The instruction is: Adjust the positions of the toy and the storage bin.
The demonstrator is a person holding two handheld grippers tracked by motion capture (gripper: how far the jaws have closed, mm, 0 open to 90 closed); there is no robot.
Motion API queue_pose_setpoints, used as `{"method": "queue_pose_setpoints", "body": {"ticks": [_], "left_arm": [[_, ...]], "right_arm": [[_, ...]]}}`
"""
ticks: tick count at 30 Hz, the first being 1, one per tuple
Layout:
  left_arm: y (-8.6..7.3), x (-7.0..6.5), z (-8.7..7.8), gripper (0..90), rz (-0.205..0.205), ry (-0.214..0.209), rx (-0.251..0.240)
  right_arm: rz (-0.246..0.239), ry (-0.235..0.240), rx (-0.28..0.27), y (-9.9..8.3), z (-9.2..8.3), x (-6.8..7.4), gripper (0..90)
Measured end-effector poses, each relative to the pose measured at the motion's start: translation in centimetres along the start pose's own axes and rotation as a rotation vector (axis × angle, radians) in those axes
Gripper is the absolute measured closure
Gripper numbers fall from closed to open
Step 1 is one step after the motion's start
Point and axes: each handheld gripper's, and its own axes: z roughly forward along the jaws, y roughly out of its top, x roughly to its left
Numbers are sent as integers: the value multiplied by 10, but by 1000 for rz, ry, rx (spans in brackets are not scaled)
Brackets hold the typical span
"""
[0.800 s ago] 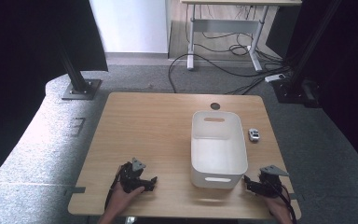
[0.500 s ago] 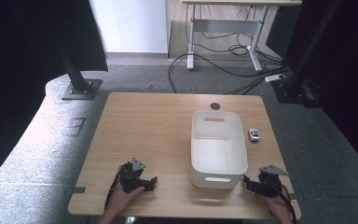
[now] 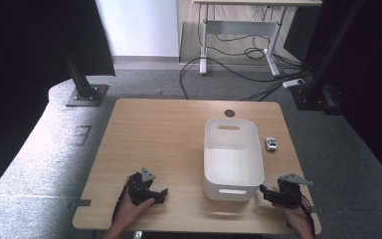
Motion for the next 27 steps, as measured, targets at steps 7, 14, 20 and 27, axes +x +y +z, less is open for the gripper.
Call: {"method": "queue_pose_setpoints", "body": {"ticks": [7,14,20,27], "left_arm": [[0,0,0,19,-2,1,1],[0,-1,0,21,-6,4,0],[0,-1,0,22,-7,6,0],[0,-1,0,21,-7,5,0]], "right_arm": [[7,4,-31,6,-13,2,188],[37,10,-127,22,-38,1,187],[32,23,-204,45,-60,6,190],[9,36,-255,64,-69,15,214]]}}
